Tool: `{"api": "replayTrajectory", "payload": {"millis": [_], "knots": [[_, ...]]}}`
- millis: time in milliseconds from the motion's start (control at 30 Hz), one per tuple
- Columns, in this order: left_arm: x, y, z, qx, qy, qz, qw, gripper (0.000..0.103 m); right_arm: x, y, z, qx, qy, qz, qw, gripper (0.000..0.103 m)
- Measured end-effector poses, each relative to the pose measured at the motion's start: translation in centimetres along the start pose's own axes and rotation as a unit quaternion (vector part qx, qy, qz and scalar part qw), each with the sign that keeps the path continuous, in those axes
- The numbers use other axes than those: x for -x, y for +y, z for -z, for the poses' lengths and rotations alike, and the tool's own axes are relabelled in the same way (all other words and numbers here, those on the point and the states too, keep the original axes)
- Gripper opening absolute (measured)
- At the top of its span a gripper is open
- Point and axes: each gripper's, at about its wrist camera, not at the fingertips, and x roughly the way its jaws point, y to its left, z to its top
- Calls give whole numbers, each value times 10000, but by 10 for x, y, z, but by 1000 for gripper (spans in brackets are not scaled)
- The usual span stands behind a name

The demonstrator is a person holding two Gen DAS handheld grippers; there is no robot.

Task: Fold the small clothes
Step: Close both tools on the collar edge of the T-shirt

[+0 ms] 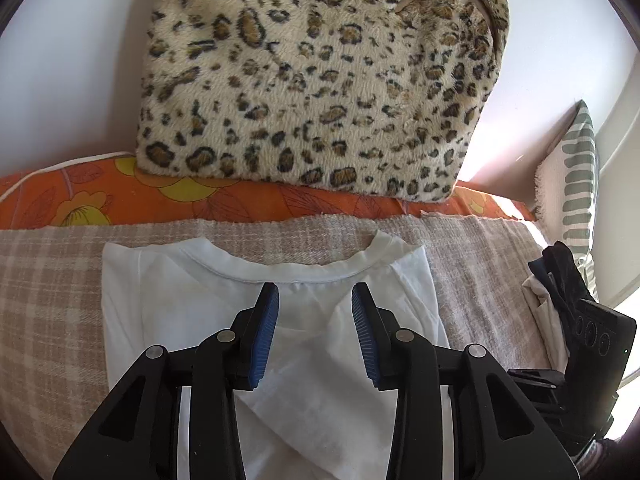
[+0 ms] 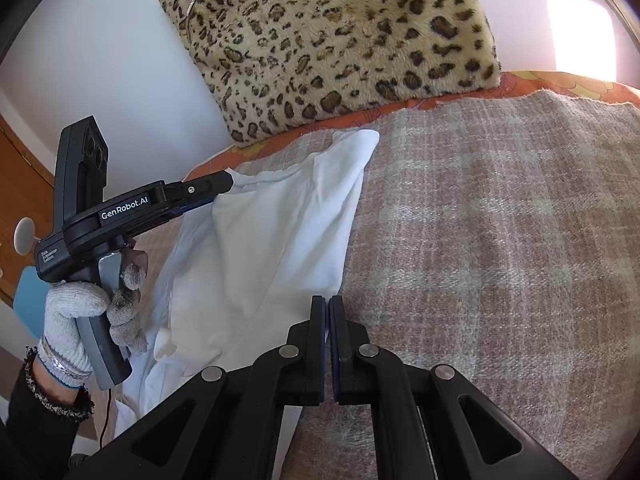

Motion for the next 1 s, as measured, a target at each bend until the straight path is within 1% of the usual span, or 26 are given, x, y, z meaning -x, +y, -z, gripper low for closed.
{"api": "replayTrajectory", "payload": {"millis": [33,67,100,133,167,267,333,433,533,567,600,633,667,767,867,933,1000], "knots": [[-6,-9,-3,-84,124,113,9998,46,0,-1,0,-15,1,-17,10000,0],[-9,-17,-6,-180,157,57,9997,47,0,-1,0,-22,2,-26,10000,0],[-9,-25,-9,-286,92,-120,9995,47,0,-2,0,-17,2,-28,10000,0],[-9,-32,-11,-379,-33,-143,9992,47,0,-2,0,-17,2,-30,10000,0],[-12,-38,-14,-444,-44,-7,9990,47,0,-1,0,-27,-2,-33,10000,0],[-33,-53,-20,-626,390,206,9971,47,0,-2,0,-33,0,-45,10000,0],[-44,-60,-20,-760,459,70,9960,47,0,-2,0,-37,-1,-41,10000,0],[-55,-60,-21,-669,556,75,9962,47,0,-2,0,-45,-1,-56,10000,0],[-59,-60,-21,-717,527,-30,9960,47,-1,-2,-1,-42,-3,-57,10000,0],[-60,-61,-20,-739,517,-69,9959,41,-1,-1,0,-34,-7,-50,10000,0],[-60,-61,-20,-759,487,-73,9959,32,-1,-1,0,-24,-11,-40,10000,0],[-61,-61,-19,-783,474,-103,9958,13,-1,-1,0,-17,-14,-35,10000,0],[-61,-61,-18,-794,447,-132,9958,9,-1,-1,0,-18,-18,-33,10000,0],[-61,-62,-15,-912,361,-142,9951,5,-1,0,0,15,-36,12,10000,0],[-59,-60,-16,-913,234,-307,9951,4,-1,2,1,64,-61,76,9999,0],[-55,-55,-17,-893,121,-510,9946,4,-1,0,0,46,-69,73,9999,0],[-54,-51,-18,-907,61,-522,9945,4,-1,0,0,42,-79,82,9999,0]]}}
